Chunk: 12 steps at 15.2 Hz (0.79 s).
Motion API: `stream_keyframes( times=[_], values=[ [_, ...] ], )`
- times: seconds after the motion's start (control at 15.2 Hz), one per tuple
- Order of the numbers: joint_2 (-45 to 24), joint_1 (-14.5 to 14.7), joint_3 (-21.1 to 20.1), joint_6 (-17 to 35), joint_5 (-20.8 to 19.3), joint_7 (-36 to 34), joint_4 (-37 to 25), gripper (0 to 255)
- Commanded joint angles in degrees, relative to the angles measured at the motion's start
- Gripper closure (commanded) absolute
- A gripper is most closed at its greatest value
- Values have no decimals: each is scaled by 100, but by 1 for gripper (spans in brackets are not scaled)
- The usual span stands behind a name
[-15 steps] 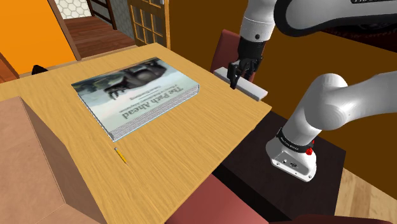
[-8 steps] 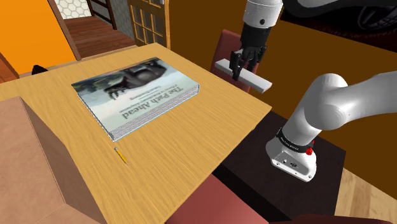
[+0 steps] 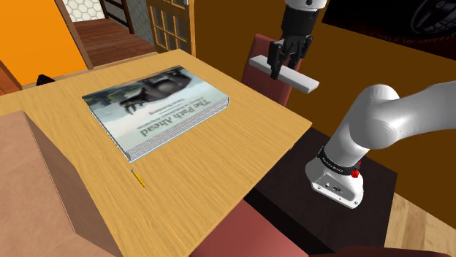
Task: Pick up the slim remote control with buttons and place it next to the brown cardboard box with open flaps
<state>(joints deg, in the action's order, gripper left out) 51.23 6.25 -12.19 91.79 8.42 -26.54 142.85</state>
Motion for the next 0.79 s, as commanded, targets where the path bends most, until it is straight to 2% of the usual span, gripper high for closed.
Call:
stream_keyframes(
  times=[0.0, 0.59, 0.73],
  values=[
    [-58, -12, 11, -136, -16, -11, -194, 255],
    [-261, -58, 83, -718, -95, -26, -978, 255],
    [-375, 1, -189, -686, 90, -301, -1088, 255]
  ],
)
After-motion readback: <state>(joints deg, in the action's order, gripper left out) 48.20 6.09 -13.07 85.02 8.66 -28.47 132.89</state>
